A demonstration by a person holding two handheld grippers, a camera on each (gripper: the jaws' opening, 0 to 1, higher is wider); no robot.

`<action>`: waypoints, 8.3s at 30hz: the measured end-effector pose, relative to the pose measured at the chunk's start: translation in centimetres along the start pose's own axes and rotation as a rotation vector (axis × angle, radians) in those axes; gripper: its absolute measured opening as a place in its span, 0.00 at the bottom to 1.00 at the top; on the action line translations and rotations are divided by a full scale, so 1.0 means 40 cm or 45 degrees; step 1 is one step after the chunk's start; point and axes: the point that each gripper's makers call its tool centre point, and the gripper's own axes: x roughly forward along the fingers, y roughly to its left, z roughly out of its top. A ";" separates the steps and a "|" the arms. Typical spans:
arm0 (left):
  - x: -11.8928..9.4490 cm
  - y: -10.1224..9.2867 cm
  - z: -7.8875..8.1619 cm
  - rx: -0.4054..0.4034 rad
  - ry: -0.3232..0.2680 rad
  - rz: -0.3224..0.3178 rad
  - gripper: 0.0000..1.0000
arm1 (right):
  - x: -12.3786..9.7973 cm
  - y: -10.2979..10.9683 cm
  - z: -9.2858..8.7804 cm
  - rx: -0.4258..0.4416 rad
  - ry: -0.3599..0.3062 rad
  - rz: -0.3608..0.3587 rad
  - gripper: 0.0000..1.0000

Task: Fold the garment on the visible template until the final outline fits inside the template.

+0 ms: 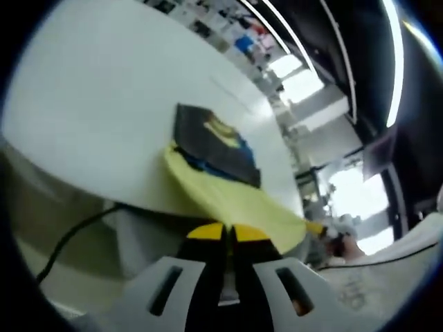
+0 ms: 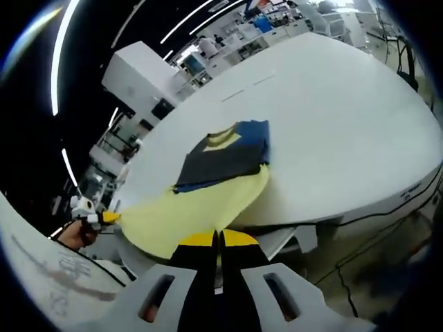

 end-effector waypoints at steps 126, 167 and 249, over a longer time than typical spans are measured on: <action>0.568 0.226 0.498 -0.290 0.087 -0.029 0.00 | 0.585 -0.287 0.452 0.255 0.057 0.065 0.03; 0.557 0.313 0.653 -0.576 -0.235 -0.086 0.14 | 0.592 -0.292 0.577 0.713 -0.313 0.162 0.15; 0.400 0.170 0.387 1.000 0.059 0.198 0.59 | 0.419 -0.179 0.363 -1.243 -0.024 -0.180 0.46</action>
